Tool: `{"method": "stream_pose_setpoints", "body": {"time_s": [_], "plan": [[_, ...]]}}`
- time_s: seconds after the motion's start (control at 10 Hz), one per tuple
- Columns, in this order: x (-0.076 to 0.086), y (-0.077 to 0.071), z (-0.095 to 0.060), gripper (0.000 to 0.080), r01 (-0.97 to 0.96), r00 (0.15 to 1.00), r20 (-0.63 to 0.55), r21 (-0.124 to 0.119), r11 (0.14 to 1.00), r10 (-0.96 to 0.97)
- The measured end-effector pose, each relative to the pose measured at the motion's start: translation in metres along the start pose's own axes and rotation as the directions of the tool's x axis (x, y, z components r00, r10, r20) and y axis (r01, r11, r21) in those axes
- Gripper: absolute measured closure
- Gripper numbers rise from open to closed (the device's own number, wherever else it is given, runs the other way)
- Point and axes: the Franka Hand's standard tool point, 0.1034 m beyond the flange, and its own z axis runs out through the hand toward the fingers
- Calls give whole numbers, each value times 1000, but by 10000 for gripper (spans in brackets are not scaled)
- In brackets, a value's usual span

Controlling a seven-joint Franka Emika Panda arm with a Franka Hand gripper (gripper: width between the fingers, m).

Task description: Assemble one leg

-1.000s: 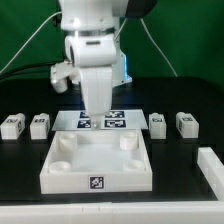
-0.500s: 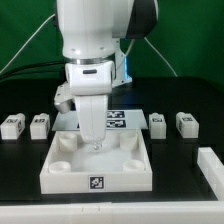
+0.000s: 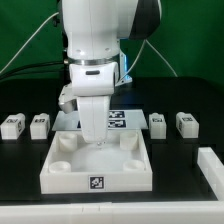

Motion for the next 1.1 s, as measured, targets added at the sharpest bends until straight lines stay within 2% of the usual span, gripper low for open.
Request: {"method": "stream_pose_setpoints", "body": {"time_s": [0.1,0.2,0.3,0.9,1.0,1.1], "plan": [[0,0,0,545,0,1000,0,0,1000,0],[0,0,0,720,0,1000,0,-2,1000,0],[0,3,-1,739,-1,1000,0,-13,1000,1],[0,4,-2,739,-1,1000,0,-18,1000,1],[3,7,-2,739,6,1000,-2,-22,1000,-6],[14,19,-3,739,26,1000,-9,-33,999,-26]]}}
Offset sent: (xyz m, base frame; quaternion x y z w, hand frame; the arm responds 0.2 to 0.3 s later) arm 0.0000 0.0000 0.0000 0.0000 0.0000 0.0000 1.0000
